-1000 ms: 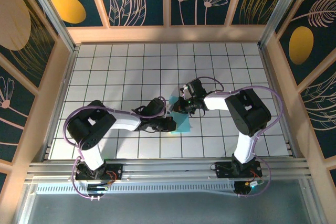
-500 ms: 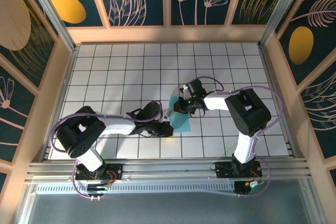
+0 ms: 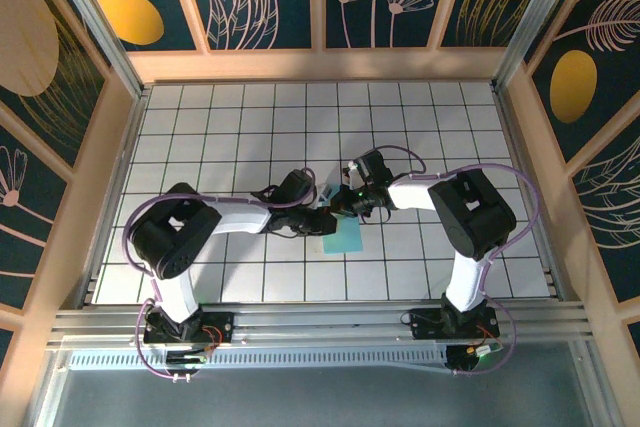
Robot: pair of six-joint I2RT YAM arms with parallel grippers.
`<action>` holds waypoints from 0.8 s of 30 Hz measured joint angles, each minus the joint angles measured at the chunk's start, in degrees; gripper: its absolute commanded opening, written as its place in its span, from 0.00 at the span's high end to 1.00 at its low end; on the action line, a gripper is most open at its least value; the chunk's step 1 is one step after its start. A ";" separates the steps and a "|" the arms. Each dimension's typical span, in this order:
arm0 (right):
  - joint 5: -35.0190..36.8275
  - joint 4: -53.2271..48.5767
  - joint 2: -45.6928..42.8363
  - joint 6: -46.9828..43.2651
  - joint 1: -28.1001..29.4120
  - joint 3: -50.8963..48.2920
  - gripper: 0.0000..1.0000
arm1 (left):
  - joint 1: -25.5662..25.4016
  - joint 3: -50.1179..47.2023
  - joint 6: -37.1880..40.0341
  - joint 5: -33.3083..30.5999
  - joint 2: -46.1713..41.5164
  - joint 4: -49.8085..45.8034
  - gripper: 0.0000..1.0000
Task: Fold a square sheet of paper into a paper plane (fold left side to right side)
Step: Hold the square sheet of paper at the center of the table.
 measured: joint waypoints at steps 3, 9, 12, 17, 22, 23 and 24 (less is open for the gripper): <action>0.00 -0.07 0.00 0.00 0.00 0.02 1.00 | 0.00 0.00 0.04 -0.02 1.38 -0.13 1.00; 0.04 -0.09 -0.09 0.17 0.20 0.11 1.00 | 0.00 -0.09 0.00 0.15 1.55 0.04 1.00; 0.61 -0.20 -0.63 0.31 0.22 0.11 1.00 | 0.00 -0.31 -0.04 0.13 1.55 0.39 1.00; 3.52 -1.51 -6.69 0.15 0.13 0.09 1.00 | 0.02 -0.63 -0.44 0.15 1.55 1.20 1.00; 5.05 -4.26 -14.58 -0.24 -0.09 -0.35 1.00 | 0.00 -0.63 -0.70 0.02 1.55 1.29 1.00; 5.20 -4.46 -15.98 -0.22 -0.07 -1.07 1.00 | 0.00 -0.63 -0.68 0.00 1.55 1.29 1.00; 5.29 -4.66 -17.29 -0.09 -0.04 -2.12 1.00 | 0.00 -0.63 -0.68 -0.02 1.55 1.29 1.00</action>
